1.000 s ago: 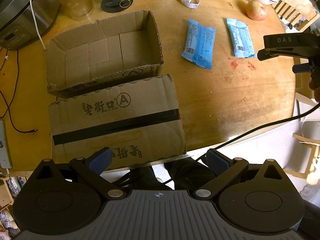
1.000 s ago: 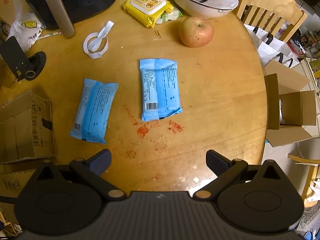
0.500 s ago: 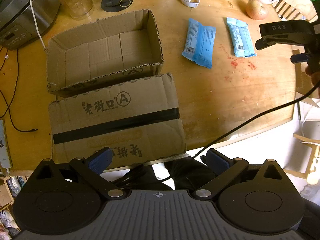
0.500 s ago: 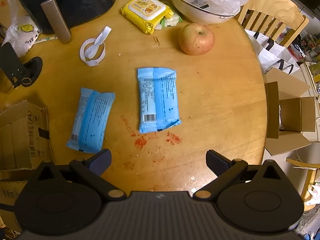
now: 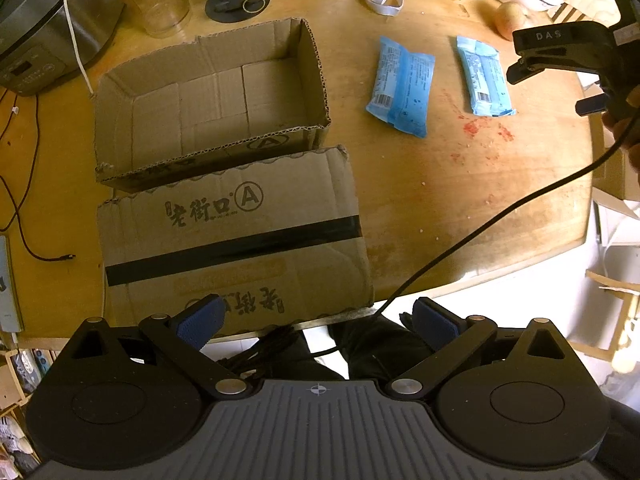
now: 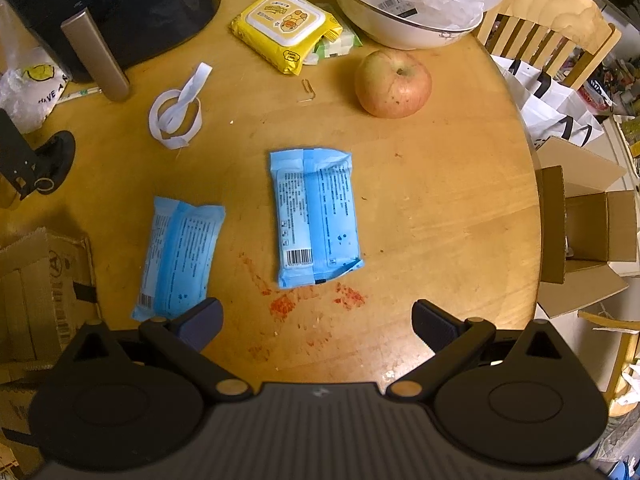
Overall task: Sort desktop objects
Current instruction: 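Lower the open right gripper over the larger blue packet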
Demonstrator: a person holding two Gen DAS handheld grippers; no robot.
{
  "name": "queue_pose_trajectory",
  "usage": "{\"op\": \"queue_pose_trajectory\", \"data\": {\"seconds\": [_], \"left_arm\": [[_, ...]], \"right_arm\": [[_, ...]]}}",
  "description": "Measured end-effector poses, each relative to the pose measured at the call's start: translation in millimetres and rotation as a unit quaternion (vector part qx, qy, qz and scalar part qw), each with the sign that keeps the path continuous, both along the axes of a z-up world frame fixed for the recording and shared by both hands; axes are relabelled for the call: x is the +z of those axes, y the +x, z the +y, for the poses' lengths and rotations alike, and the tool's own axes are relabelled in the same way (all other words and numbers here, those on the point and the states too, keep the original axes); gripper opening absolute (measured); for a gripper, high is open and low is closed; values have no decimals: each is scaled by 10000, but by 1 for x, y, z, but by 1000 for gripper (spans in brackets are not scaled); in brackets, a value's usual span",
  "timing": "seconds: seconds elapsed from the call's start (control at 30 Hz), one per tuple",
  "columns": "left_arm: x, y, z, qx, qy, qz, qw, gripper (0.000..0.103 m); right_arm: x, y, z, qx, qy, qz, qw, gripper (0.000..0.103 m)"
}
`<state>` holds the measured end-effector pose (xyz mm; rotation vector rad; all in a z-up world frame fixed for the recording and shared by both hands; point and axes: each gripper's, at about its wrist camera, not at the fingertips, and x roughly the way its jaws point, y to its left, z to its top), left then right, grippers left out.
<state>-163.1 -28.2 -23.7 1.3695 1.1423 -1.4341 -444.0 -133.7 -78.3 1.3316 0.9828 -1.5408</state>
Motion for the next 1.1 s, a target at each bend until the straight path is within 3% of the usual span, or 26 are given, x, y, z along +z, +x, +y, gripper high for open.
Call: {"op": "queue_pose_trajectory", "data": {"seconds": [1.1], "left_arm": [[-3, 0, -3, 94, 41, 26, 9999, 103]], "right_arm": [[-21, -19, -41, 77, 208, -158, 9996, 103]]}}
